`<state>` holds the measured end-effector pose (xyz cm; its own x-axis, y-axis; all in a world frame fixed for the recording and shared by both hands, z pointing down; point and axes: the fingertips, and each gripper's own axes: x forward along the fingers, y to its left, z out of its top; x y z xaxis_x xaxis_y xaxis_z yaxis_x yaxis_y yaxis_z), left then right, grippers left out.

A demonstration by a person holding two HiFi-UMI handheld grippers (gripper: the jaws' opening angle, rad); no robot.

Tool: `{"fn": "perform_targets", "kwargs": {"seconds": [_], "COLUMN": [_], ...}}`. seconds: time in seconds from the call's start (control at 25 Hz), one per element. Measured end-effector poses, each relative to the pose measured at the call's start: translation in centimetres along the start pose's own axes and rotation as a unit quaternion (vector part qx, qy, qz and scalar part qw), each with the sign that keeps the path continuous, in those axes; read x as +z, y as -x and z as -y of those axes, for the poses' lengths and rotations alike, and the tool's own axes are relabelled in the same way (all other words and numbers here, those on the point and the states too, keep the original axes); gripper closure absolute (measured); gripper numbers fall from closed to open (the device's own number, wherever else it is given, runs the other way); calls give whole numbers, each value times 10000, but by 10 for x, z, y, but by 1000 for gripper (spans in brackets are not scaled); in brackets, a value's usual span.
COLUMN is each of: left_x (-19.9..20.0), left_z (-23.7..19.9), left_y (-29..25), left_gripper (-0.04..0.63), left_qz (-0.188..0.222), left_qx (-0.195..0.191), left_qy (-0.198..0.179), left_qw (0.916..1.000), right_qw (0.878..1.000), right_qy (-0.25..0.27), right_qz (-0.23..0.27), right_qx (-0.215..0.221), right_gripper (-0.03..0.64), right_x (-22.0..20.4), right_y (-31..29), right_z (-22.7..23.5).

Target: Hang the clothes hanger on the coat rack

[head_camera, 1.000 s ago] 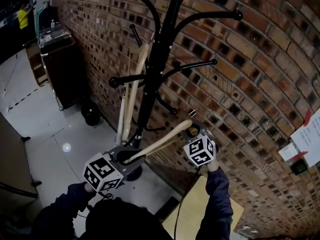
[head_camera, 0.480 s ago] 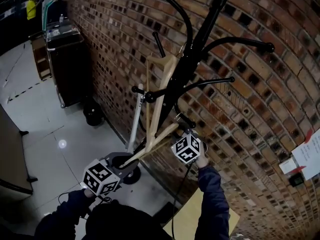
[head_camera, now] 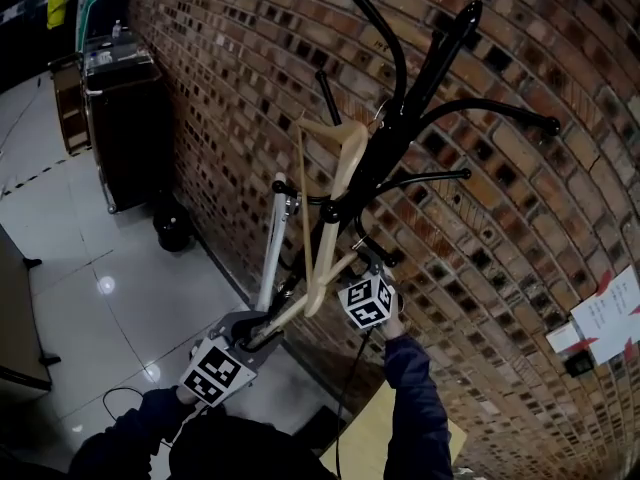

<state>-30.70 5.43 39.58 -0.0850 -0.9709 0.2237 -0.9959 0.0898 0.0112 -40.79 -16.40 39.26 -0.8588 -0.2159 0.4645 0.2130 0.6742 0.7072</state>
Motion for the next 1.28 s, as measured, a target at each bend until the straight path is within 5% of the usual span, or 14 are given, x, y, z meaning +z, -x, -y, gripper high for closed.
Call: {"fn": "perform_targets", "kwargs": {"seconds": [0.4, 0.64, 0.8, 1.28], "left_x": [-3, -6, -19, -21], "left_z": [-14, -1, 14, 65], "left_y": [26, 45, 46, 36], "left_gripper": [422, 431, 477, 492], "left_qz": [89, 330, 437, 207], "left_qx": [157, 425, 522, 792], "left_qy": [-143, -241, 110, 47], "left_qw": [9997, 9983, 9976, 9966], "right_qw": [9907, 9758, 9571, 9481], "right_qy": [-737, -1851, -2748, -2886], "right_qz": [208, 747, 831, 1305], "right_qx": [-1128, -889, -388, -290], "right_gripper": [437, 468, 474, 525], "right_x": [-22, -19, -30, -38], "right_y": [69, 147, 179, 222], "right_z": [2, -76, -148, -165]}}
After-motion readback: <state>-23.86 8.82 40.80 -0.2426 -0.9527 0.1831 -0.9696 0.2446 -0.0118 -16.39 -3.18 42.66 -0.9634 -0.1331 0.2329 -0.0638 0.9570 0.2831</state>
